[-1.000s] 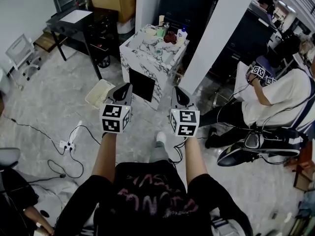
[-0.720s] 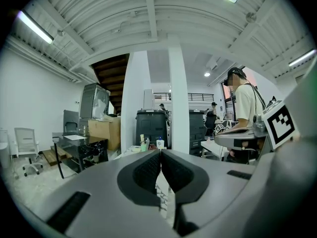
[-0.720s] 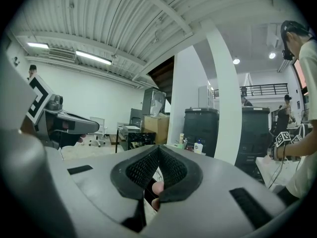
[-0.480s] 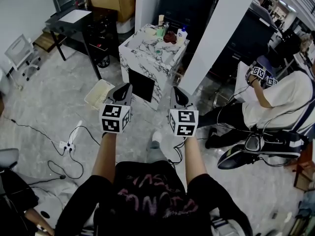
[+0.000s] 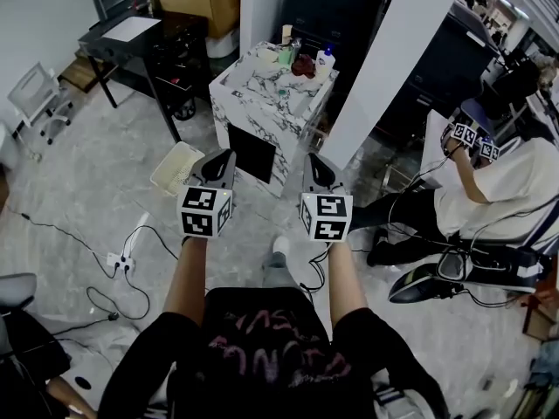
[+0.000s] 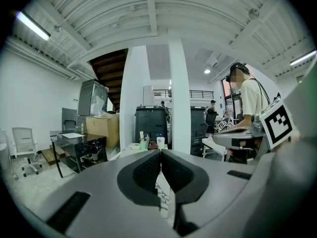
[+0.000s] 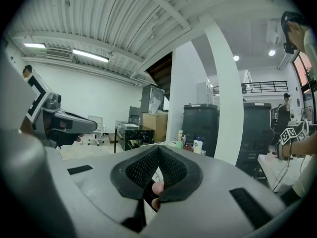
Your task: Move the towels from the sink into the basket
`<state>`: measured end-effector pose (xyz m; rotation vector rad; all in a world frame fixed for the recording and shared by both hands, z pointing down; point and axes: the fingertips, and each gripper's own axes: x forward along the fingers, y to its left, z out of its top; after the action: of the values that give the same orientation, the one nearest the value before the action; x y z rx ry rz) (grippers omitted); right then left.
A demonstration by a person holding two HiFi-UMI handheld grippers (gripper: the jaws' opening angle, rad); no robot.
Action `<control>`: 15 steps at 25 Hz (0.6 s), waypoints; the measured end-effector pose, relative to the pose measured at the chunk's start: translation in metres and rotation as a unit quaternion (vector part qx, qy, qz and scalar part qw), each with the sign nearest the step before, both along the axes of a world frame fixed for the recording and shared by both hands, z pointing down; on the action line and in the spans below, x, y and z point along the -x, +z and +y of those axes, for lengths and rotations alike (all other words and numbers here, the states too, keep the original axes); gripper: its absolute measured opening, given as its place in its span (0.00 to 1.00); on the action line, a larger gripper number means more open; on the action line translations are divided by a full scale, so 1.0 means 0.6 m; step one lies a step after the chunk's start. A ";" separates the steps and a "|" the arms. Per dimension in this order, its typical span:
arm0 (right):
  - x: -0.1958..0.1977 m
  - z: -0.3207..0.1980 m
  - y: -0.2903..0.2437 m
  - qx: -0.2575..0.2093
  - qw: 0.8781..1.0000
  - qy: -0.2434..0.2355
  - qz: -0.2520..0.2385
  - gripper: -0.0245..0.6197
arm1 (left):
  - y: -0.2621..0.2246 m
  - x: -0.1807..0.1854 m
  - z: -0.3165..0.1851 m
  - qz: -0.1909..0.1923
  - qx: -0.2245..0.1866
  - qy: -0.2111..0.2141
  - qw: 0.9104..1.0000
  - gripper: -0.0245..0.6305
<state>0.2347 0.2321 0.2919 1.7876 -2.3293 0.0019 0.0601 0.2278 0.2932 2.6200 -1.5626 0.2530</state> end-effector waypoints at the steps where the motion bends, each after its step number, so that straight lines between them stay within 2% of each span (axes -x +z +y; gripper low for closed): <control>1: 0.001 -0.007 0.001 0.002 1.000 -0.001 -0.001 0.06 | 0.000 0.002 -0.006 0.000 0.001 -0.002 1.000 0.06; 9: -0.010 -0.073 0.015 0.011 1.000 -0.007 0.001 0.06 | 0.010 -0.009 -0.070 0.001 0.008 -0.010 1.000 0.06; 15: -0.031 -0.151 0.023 0.014 1.000 -0.009 0.004 0.06 | 0.016 -0.029 -0.148 -0.003 0.013 -0.013 1.000 0.06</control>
<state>0.2534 0.1416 0.3057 1.7509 -2.3280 0.0248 0.0773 0.1389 0.3029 2.5795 -1.5827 0.2772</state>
